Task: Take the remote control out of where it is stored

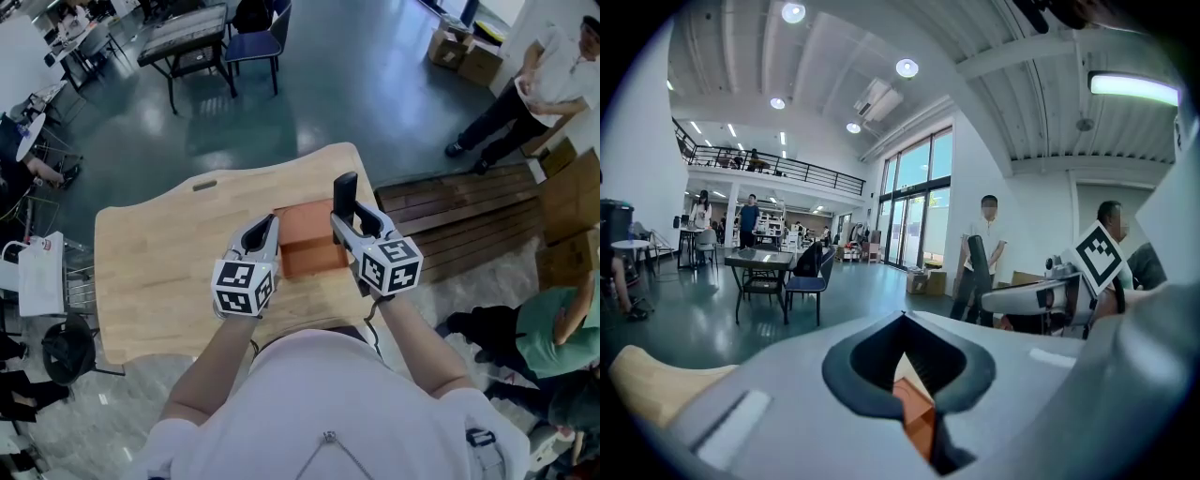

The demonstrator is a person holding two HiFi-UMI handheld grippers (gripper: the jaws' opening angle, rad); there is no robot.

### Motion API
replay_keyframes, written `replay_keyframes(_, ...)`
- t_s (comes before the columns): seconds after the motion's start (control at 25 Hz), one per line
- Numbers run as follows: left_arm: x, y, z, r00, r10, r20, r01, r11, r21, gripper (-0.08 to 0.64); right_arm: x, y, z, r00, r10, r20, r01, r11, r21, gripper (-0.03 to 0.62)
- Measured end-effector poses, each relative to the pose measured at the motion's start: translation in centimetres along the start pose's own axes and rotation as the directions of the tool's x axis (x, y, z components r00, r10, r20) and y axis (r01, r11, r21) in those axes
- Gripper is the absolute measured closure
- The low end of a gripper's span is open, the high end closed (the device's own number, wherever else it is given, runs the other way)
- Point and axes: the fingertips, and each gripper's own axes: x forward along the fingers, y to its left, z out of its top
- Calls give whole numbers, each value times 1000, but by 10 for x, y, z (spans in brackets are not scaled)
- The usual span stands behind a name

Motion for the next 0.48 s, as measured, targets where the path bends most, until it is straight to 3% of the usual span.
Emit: replay_keyframes(0.48, 1, 2, 1, 1000, 0, 1, 0, 1000, -1, 560, 0, -2, 1, 1000, -9, -8, 9, 1000, -16, 347)
